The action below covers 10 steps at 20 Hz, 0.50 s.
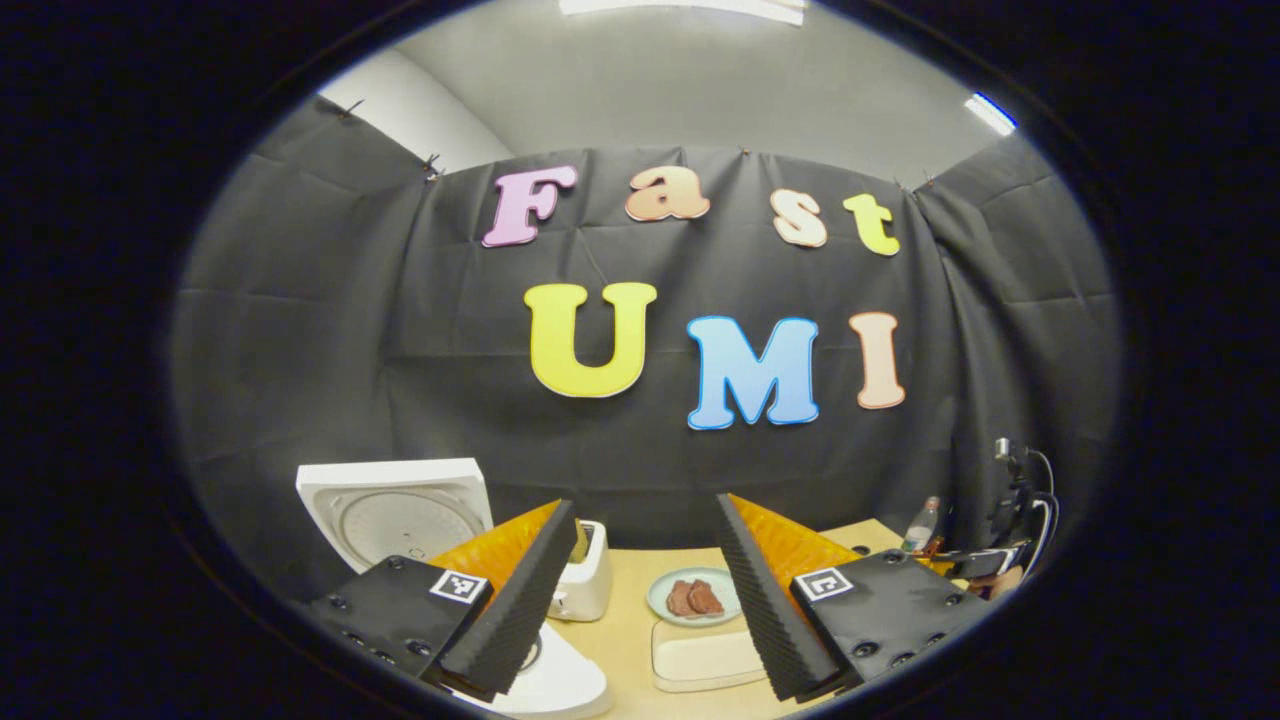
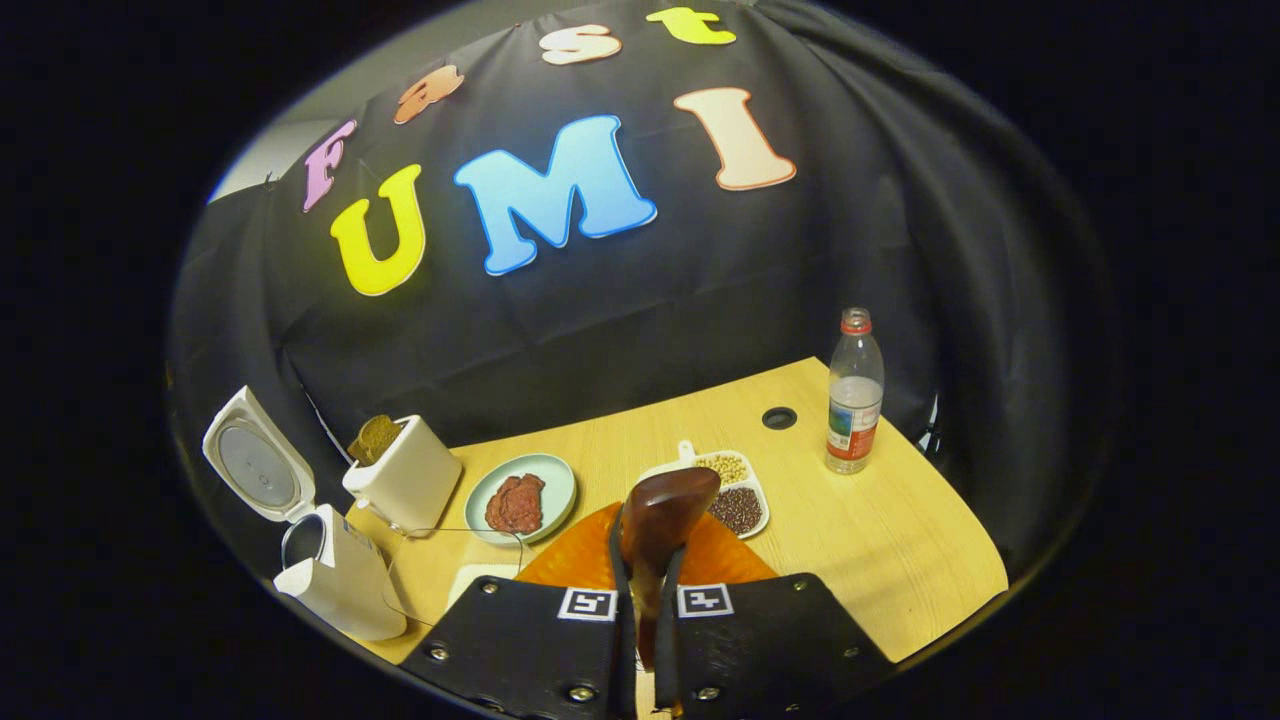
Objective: Close the left gripper, press the button to open the rice cooker; take a wooden spoon from the chopstick holder with the right hand, scoop a spoonful of rice and pour it into the rice cooker, then put the wooden spoon back into the chopstick holder.
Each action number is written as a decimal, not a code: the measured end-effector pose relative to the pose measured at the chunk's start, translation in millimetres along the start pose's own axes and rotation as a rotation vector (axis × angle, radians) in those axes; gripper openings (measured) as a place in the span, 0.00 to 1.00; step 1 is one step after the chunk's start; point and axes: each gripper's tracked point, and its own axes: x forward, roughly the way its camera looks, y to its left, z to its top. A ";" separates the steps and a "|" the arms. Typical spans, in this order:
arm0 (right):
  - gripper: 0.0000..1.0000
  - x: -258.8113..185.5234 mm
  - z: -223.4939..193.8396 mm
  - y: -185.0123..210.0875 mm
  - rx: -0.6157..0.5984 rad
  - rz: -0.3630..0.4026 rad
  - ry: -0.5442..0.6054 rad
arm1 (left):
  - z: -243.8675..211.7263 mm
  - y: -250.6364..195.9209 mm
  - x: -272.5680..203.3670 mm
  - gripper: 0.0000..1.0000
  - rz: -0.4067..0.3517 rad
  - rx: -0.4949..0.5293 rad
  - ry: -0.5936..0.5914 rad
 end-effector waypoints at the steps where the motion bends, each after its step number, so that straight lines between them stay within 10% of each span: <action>1: 0.08 -8.5 7.5 4.7 -0.002 -0.001 -0.020 | -0.6 2.7 0.7 0.96 -0.012 -0.007 -0.001; 10: 0.07 -34.8 52.0 94.8 -0.006 0.163 -0.098 | -10.3 17.4 -7.5 0.96 -0.039 -0.039 -0.012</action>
